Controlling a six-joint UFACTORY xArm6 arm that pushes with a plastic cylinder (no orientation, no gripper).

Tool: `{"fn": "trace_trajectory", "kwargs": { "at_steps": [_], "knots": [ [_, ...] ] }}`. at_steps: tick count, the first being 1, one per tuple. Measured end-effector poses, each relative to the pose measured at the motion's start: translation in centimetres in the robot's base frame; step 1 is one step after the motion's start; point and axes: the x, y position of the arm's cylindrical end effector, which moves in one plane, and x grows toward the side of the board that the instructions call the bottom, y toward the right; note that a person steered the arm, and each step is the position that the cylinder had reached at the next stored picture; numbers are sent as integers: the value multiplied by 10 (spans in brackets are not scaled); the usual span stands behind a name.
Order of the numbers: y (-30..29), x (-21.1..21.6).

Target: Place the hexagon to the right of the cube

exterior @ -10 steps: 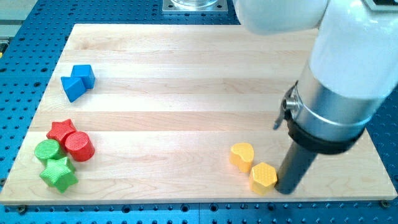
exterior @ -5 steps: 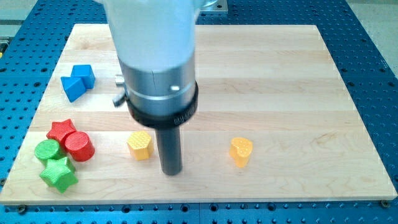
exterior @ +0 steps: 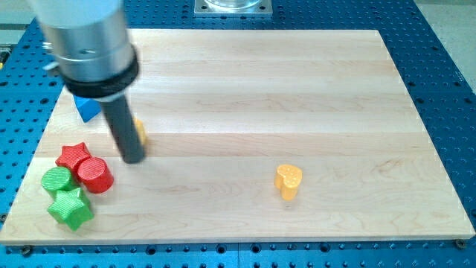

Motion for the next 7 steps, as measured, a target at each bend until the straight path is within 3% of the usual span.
{"fn": "trace_trajectory", "kwargs": {
  "at_steps": [1, 3, 5, 7],
  "knots": [
    [-26, -37],
    [41, -21],
    [-15, -74],
    [225, -35]
  ]
}}
